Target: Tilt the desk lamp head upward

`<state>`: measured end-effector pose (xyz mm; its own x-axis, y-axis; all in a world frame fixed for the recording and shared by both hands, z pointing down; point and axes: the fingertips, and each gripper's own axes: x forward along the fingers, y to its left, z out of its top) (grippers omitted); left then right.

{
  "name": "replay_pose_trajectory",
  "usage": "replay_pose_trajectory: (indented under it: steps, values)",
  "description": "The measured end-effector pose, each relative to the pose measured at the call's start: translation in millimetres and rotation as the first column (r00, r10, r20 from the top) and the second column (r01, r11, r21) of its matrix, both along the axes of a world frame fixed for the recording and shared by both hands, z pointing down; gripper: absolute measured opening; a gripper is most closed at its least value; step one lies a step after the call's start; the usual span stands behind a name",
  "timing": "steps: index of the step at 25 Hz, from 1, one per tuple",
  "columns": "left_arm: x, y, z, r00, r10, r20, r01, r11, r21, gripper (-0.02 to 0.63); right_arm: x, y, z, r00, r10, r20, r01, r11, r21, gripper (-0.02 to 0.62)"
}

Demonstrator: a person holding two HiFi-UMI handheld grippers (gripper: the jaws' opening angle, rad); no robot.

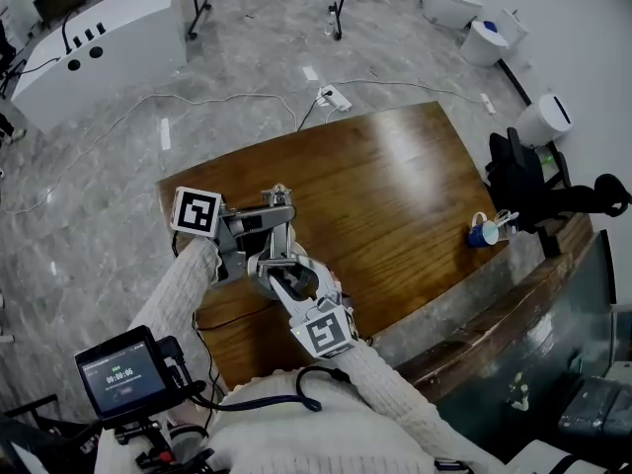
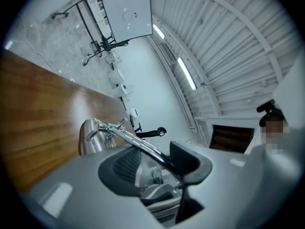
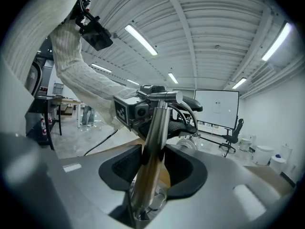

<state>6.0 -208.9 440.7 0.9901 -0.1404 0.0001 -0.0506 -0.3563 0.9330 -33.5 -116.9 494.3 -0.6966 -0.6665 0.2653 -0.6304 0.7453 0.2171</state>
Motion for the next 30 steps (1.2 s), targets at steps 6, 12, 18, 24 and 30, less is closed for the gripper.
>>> replay_pose_trajectory:
  steps: [6, 12, 18, 24, 30]
  values:
    - [-8.9, -6.9, -36.5, 0.993, -0.066, 0.095, 0.018, 0.896, 0.444, 0.181, -1.8, -3.0, 5.6, 1.0, 0.0, -0.007, 0.0, 1.0, -0.016, 0.143]
    - [-6.3, 6.1, -74.4, 0.989, -0.126, 0.08, 0.026, 0.675, 0.737, 0.172, 1.4, -8.6, 6.8, 1.0, 0.005, 0.008, -0.005, 1.0, -0.024, 0.143]
    - [-6.0, 22.6, -90.6, 0.988, -0.142, 0.061, 0.01, 0.453, 0.892, 0.169, 1.6, -12.0, 11.5, 0.999, 0.016, 0.027, -0.015, 0.999, -0.046, 0.14]
    - [-2.6, 40.4, -99.7, 0.983, -0.174, 0.064, -0.025, 0.221, 0.975, 0.173, 3.5, -16.2, 13.4, 1.0, 0.021, 0.02, -0.02, 0.999, -0.044, 0.14]
    - [-0.3, 50.8, -93.7, 0.973, -0.207, 0.103, -0.088, 0.079, 0.993, 0.178, 6.1, -18.7, 18.3, 0.999, 0.031, 0.019, -0.03, 0.999, -0.046, 0.14]
